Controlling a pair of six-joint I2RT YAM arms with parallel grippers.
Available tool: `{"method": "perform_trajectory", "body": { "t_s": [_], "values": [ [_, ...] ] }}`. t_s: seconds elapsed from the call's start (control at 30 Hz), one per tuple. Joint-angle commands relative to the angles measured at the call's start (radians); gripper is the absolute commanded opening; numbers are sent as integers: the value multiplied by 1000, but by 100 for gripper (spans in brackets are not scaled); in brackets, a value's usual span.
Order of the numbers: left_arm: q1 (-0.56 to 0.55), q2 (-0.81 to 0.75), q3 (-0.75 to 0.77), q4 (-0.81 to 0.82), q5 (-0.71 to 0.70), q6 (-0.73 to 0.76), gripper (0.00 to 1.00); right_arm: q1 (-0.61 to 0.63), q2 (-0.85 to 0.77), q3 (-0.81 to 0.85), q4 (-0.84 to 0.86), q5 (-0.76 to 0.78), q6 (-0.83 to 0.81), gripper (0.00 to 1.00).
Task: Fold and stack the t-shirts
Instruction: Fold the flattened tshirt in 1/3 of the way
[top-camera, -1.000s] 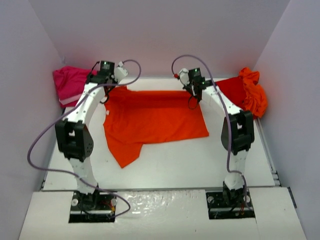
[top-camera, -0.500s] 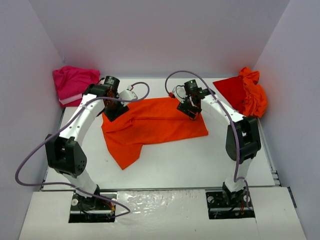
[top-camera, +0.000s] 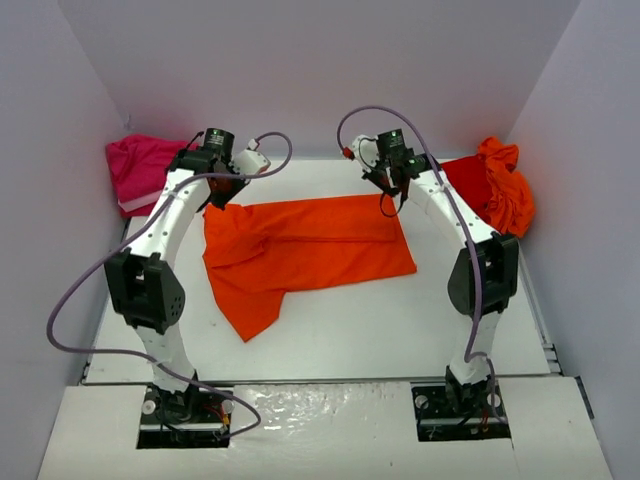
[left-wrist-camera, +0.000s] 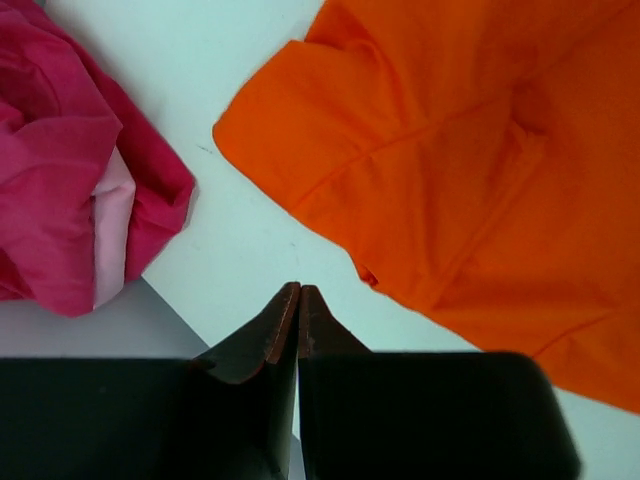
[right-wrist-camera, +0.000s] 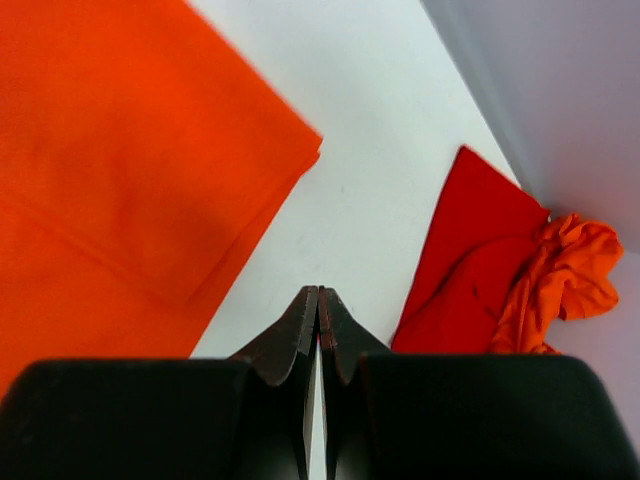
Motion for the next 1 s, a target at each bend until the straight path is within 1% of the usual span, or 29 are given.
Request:
{"method": "perform_trajectory", "body": {
  "t_s": [0.0, 0.1, 0.23, 0.33, 0.4, 0.6, 0.67, 0.77, 0.83, 0.97],
  "values": [
    [8, 174, 168, 77, -30, -59, 0, -2, 164, 211, 16, 26, 68, 0],
    [12, 255, 216, 97, -57, -72, 0, -2, 271, 298, 4, 41, 93, 0],
    [20, 324, 253, 116, -69, -75, 0, -3, 362, 372, -3, 36, 96, 0],
    [31, 361, 269, 143, -82, -89, 0, -5, 420, 393, -1, 19, 100, 0],
    [45, 374, 253, 175, -97, -97, 0, -7, 443, 402, -1, 9, 105, 0],
    [71, 458, 289, 146, -147, -123, 0, -14, 528, 421, -8, 45, 118, 0],
    [73, 471, 292, 157, -178, -132, 0, -17, 544, 421, -13, 53, 118, 0],
    [73, 491, 295, 165, -183, -134, 0, -20, 559, 419, -31, 55, 118, 0],
    [72, 558, 419, 42, -165, -143, 0, -21, 570, 417, -41, 65, 118, 0],
    [79, 714, 600, -130, -171, -155, 0, -28, 583, 410, -58, 88, 131, 0]
  ]
}}
